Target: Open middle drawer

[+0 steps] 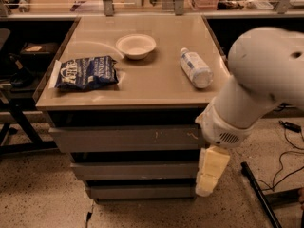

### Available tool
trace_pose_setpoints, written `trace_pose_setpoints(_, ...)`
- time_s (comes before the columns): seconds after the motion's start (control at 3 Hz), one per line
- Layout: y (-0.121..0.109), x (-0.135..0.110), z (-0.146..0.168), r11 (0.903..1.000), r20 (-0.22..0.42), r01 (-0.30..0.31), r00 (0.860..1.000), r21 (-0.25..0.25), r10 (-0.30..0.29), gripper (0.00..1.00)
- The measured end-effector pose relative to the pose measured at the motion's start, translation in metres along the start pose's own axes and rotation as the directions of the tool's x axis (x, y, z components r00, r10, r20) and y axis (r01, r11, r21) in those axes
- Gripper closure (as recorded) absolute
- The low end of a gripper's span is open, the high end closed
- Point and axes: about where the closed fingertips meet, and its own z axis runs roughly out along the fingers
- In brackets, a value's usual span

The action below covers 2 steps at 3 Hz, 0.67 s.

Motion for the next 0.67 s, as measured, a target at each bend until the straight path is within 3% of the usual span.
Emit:
trace_pose_setpoints(0.33,0.0046,-0.0065,0.0602,0.9952,-0.003,-0.030,1.000,-0.093,0.030,0.00)
trace_pose_setpoints(0.67,0.0047,-0.0065,0.0602,0.9952,-0.003,-0.030,1.000,-0.094,0.030,0.00)
